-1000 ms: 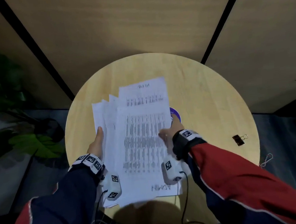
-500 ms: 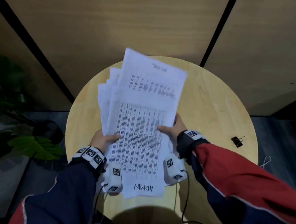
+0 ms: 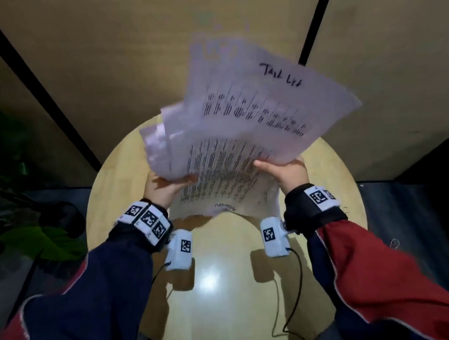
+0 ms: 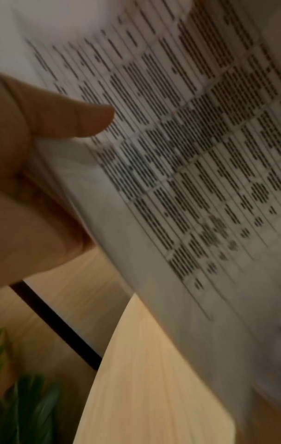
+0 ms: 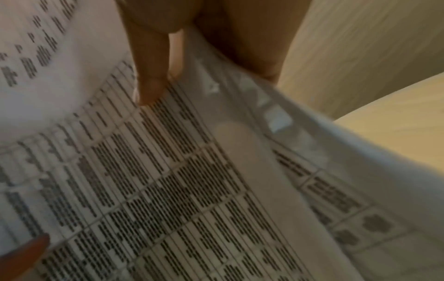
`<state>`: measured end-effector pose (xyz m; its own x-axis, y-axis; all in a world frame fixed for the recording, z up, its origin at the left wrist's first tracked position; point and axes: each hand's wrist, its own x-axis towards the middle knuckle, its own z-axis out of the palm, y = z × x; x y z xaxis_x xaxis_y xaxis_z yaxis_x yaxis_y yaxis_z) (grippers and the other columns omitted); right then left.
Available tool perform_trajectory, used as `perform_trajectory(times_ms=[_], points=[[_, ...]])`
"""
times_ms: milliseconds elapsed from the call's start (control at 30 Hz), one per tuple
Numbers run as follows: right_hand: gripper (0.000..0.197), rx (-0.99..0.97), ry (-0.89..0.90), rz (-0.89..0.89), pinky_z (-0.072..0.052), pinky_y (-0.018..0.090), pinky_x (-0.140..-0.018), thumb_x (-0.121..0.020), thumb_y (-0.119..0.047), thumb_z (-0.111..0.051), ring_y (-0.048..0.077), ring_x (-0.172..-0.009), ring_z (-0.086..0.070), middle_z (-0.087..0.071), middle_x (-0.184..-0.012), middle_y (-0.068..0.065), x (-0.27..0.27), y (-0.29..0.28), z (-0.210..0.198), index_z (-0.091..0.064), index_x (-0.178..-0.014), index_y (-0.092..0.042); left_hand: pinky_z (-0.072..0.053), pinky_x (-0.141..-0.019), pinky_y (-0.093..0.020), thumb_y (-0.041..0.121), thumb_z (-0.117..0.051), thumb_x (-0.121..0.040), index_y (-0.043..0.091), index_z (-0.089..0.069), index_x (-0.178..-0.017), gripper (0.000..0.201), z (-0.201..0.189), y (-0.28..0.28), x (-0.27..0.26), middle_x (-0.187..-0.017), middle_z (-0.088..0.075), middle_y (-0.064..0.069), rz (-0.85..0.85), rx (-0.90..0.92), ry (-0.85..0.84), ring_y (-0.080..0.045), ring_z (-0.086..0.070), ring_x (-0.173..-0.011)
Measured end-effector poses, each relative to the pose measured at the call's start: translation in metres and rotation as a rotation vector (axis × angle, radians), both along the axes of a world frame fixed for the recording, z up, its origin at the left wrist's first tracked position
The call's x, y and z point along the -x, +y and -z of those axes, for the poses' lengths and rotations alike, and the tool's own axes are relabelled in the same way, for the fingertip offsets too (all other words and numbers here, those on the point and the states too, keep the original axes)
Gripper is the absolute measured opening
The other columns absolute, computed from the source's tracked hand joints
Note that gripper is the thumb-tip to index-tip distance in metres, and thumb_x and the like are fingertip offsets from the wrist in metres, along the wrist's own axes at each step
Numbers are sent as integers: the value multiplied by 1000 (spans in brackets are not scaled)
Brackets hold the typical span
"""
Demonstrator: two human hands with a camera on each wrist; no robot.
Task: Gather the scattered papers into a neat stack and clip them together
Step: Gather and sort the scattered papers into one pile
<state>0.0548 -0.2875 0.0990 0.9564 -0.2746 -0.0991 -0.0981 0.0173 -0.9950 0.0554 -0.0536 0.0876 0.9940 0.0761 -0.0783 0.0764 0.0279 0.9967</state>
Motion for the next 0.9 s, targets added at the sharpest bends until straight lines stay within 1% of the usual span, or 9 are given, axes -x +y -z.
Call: perform_trajectory(times_ms=[67,200,367,400,500,567,633,767,900], points=[[29,7,6,-14,-53,8,-61,-68,4,-77,-8,-61,-65,-71,-69,-15,5,-3,3,-67,-93,-8,-51,-71,-14,-11,-70,-68,26,-61,-94,46,4,-2,1,-82,-70,28,52,-39,-39,15,-63,-76],[30,-2,-47,-22,-54,13,-64,-66,2,-78,-4,-67,-68,-72,-65,-17,2,-6,-12,-67,-90,-13,-54,-69,-18,-12,-73,-65,28,-62,-88,48,-7,-5,-2,-77,-72,24,81,-28,-62,8,-65,-75],[28,97,-139,-81,-54,20,-78,-66,-7,-81,2,-78,-68,-69,-83,-4,-10,-4,-29,-67,-90,-12,-55,-83,-28,25,-89,-40,30,-66,-89,55,-22,-4,-7,-87,-73,15,102,-5,-70,-2,-67,-88],[36,135,-117,-94,-55,27,-83,-63,-18,-85,9,-84,-68,-70,-87,1,-11,-4,-30,-66,-94,-10,-53,-88,-33,21,-87,-44,29,-63,-91,54,-23,-5,-9,-89,-72,11,89,-32,-65,-7,-66,-90],[104,262,-117,-3,-46,43,-102,-42,-53,-87,19,-111,-59,-61,-119,10,-11,-5,-37,-50,-126,-4,-46,-98,-46,-5,-75,-63,17,-57,-98,45,-22,-5,-15,-96,-64,-2,-6,-13,-25,-20,-60,-94],[116,383,-243,174,-27,35,-115,-51,-38,-88,10,-129,-37,-36,-143,9,-6,0,-56,-24,-145,-13,-45,-98,-46,-12,-72,-64,17,-57,-95,45,-22,-5,-17,-93,-63,1,-24,28,1,-17,-59,-92],[118,572,-455,339,-19,46,-117,-55,-31,-85,22,-140,-24,-21,-150,15,1,9,-84,-15,-147,-10,-46,-96,-44,-8,-76,-57,21,-59,-89,46,-21,-4,-19,-93,-63,2,-11,39,10,-18,-59,-92],[109,1037,-702,432,-6,62,-107,-54,-35,-79,44,-139,-20,-29,-149,24,4,42,-122,-26,-143,-2,-47,-91,-38,-12,-69,-67,17,-59,-92,39,-20,-2,-20,-92,-63,2,-2,48,23,-11,-60,-88],[94,1378,-688,236,0,67,-104,-61,-28,-73,37,-140,-24,-39,-148,7,-1,64,-134,-32,-144,-17,-50,-82,-32,-12,-69,-68,19,-60,-88,38,-19,-1,-20,-91,-64,1,25,24,22,-12,-61,-87]])
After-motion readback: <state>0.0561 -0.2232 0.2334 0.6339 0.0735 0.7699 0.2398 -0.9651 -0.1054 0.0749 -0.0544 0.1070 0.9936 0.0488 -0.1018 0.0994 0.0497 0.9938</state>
